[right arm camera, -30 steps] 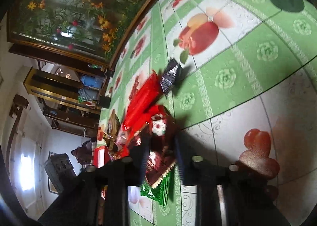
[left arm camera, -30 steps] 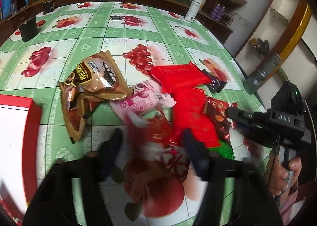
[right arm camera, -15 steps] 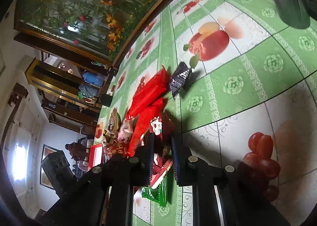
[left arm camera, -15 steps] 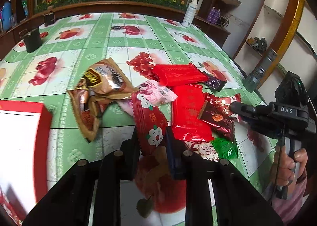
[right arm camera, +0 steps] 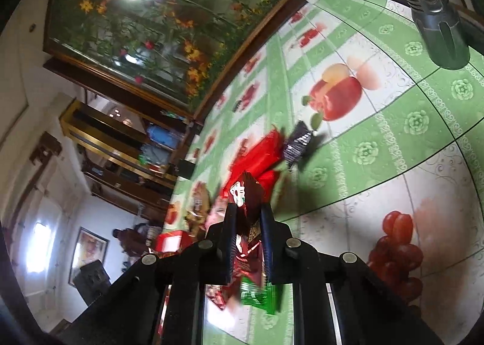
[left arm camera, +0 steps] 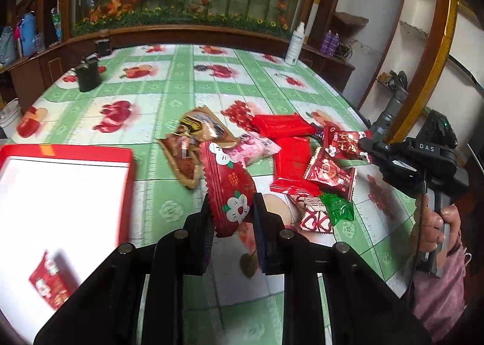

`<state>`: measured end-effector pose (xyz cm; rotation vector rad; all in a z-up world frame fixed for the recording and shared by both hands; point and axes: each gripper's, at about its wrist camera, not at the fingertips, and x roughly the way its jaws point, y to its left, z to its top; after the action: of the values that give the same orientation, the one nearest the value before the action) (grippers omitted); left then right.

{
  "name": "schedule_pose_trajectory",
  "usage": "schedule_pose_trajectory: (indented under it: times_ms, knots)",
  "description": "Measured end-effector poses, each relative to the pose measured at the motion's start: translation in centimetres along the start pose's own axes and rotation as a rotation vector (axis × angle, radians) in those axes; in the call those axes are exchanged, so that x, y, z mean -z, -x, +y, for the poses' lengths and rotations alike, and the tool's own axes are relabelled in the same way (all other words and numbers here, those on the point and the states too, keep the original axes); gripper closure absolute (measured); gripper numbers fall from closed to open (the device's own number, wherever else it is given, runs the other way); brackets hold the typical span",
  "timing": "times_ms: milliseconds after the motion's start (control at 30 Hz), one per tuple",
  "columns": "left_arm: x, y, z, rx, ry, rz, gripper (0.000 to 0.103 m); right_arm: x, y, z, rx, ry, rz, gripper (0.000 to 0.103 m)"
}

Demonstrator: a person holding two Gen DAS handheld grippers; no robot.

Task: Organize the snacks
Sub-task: 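Grasp a red flower-print packet with each tool, then carry both red packets toward the white tray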

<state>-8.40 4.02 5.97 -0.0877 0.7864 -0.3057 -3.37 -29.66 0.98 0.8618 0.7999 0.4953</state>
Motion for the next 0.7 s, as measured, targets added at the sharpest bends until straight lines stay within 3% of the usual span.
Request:
schedule_pose_trajectory:
  times_ms: [267,500,700]
  knots:
    - [0.8,4.3,3.4,-0.076,0.042,-0.078,0.082,1.3,-2.3,2.2,-0.163,-0.037,0.029,0.088]
    - [2.2,7.4,8.0,-0.167,0.111,-0.126,0.082,5.9,-10.5,9.0,-0.259,0.058,0.218,0.088]
    - [3.8,9.0,12.1,-0.238,0.188,-0.141,0.082,10.8,-17.1,15.1,-0.281,0.168,0.363,0.089]
